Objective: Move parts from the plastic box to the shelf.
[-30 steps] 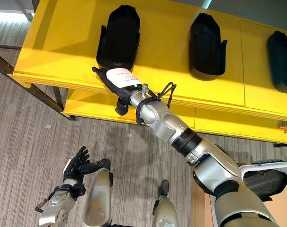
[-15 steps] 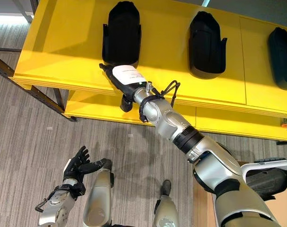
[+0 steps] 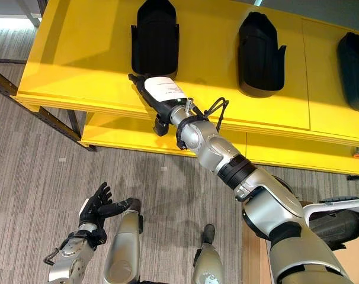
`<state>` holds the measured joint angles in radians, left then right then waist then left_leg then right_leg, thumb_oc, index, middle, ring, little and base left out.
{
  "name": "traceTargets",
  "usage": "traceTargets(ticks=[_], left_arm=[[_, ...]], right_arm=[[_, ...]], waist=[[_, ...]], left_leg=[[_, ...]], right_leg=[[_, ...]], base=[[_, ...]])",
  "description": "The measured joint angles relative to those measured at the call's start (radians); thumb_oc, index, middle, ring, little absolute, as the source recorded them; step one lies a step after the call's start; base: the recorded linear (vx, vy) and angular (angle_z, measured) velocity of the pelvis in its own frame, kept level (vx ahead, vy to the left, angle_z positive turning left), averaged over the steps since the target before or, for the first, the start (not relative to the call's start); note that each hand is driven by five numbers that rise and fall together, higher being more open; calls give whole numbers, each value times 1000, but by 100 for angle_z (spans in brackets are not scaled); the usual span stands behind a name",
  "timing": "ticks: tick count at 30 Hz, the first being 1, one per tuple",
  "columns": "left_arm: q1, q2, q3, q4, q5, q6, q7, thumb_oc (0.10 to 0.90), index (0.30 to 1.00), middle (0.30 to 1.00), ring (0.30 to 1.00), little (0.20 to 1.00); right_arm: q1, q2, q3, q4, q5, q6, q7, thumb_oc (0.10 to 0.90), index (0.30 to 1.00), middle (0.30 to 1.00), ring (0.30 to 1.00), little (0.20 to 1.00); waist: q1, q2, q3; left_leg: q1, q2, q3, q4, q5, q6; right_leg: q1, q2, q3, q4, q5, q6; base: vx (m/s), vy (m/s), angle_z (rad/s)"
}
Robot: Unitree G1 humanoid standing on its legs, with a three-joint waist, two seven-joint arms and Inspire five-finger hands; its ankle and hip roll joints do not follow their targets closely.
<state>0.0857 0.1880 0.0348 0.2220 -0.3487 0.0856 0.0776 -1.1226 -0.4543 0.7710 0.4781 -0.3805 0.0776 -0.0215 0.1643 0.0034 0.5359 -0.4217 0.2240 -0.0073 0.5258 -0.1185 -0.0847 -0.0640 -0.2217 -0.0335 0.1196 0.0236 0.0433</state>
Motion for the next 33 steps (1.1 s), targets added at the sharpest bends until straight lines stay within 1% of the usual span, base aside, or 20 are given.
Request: traceTargets(ticks=[6,15,33], left_arm=[[0,0,0,0,0,0,1,900,1000,1000,1000,1000],[-1,0,1,0,-1,0,2,900,1000,1000,1000,1000],[0,0,1,0,-1,0,5,900,1000,1000,1000,1000]], right_arm=[[-20,0,0,0,0,5,0,900,1000,1000,1000,1000],[-44,6,1,5,0,10,0,900,1000,1000,1000,1000],[-70,21,3,7,1,11,-2,900,1000,1000,1000,1000]], waist=[[0,4,1],[1,5,0],[1,5,0]], left_leg=[[-19,0,0,8,0,1],[-19,-1,1,14,-1,5],[-19,-2,1,20,-2,6]], right_leg=[[-17,0,1,5,0,0],[-17,-2,1,7,8,-9],[-17,-2,2,12,8,-9]], base=[[0,0,0],[0,0,0],[0,0,0]])
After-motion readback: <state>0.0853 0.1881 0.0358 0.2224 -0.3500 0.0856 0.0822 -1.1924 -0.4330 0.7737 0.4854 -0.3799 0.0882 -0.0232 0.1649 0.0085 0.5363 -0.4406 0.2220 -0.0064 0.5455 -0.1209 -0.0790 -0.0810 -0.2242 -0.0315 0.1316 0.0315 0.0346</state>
